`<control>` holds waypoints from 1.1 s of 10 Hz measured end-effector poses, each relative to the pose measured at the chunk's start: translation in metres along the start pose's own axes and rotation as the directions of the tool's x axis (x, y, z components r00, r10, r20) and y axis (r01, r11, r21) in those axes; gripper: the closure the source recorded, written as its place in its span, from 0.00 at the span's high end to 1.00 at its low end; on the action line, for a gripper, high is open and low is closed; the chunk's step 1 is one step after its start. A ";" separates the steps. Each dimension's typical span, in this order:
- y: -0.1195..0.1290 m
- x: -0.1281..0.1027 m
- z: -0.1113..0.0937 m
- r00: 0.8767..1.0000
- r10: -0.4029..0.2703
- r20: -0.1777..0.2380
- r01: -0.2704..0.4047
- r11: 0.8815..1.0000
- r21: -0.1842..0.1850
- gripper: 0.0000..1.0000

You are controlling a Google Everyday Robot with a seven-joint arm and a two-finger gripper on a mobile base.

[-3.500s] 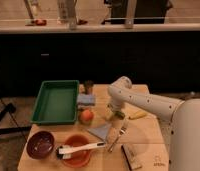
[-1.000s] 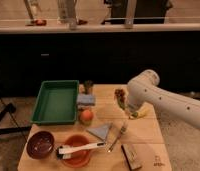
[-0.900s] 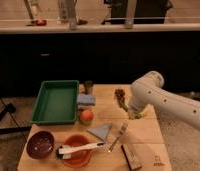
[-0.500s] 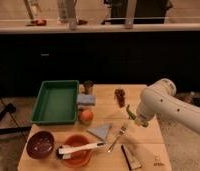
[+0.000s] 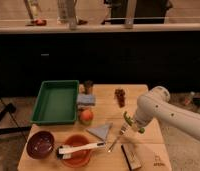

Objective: Place pepper in table surface

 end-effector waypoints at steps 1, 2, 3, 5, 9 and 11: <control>-0.001 0.002 0.000 1.000 0.000 -0.003 0.000 1.000 0.004 0.00; -0.002 0.003 0.000 1.000 0.002 -0.004 -0.002 1.000 0.004 0.00; -0.001 0.003 0.000 1.000 0.002 -0.004 -0.002 1.000 0.004 0.00; -0.001 0.001 0.000 1.000 -0.001 -0.003 0.001 1.000 0.003 0.00; -0.003 0.035 0.003 0.997 0.072 -0.014 -0.072 0.997 -0.010 0.00; -0.009 0.062 0.010 0.994 0.110 -0.017 -0.111 0.994 -0.015 0.00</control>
